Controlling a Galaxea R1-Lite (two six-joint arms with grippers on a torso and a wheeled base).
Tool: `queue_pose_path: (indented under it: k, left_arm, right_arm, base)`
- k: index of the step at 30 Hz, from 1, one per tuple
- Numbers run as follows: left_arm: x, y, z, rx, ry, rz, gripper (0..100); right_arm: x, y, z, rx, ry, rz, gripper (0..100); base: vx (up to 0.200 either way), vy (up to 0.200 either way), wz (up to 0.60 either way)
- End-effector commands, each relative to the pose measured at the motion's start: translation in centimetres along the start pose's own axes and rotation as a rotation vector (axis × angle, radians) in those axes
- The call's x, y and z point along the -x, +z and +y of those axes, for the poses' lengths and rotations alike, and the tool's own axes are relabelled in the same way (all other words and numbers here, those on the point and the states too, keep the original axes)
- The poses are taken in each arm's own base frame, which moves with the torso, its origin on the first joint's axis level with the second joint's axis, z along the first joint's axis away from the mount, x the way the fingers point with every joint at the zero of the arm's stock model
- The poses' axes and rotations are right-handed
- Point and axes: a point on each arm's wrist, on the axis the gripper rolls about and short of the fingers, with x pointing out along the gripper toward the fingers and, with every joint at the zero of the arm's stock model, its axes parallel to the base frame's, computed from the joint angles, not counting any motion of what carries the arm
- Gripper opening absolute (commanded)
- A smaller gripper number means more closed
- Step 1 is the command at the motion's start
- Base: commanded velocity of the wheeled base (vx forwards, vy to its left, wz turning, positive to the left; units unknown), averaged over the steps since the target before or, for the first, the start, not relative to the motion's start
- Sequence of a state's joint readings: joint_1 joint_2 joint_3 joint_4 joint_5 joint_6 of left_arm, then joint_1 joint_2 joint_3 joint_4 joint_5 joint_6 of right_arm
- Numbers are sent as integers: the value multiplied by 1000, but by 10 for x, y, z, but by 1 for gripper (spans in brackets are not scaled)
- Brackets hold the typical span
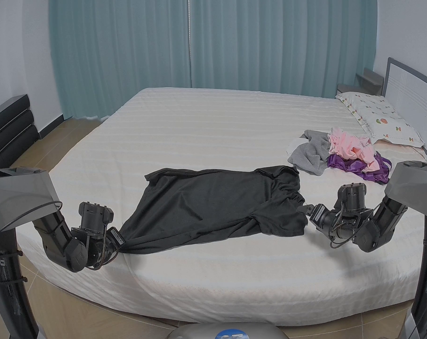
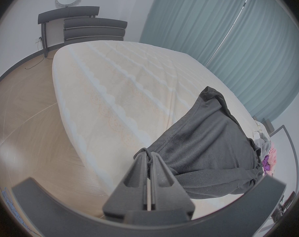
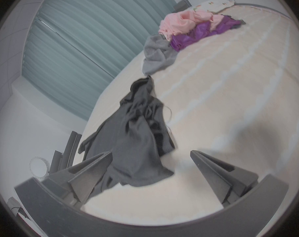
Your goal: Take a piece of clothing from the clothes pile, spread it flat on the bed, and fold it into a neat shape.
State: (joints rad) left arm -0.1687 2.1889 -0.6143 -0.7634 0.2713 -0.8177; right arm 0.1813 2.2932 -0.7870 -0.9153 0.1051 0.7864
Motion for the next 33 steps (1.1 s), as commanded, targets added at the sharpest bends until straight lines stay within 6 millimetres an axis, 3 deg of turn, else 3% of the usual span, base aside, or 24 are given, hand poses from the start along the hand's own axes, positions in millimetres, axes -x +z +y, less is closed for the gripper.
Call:
queue_pose_path:
  k: [1, 12, 23, 32, 33]
  left_arm:
    - [2, 1, 0, 0, -4, -3, 0]
    - [2, 0, 0, 0, -3, -1, 0]
    - [2, 0, 0, 0, -3, -1, 0]
    - [2, 0, 0, 0, -3, -1, 0]
    - [2, 0, 0, 0, -3, -1, 0]
  right_arm:
    - [17, -15, 0, 1, -8, 58, 100]
    - [4, -34, -7, -12, -48, 118, 100]
    - [-2, -35, -4, -7, -43, 112, 100]
    - [-17, -30, 7, 5, -13, 77, 100]
    - [-25, -33, 8, 10, -26, 82, 100]
  base:
    - [0, 0, 0]
    - [0, 0, 0]
    - [0, 0, 0]
    - [0, 0, 0]
    - [0, 0, 0]
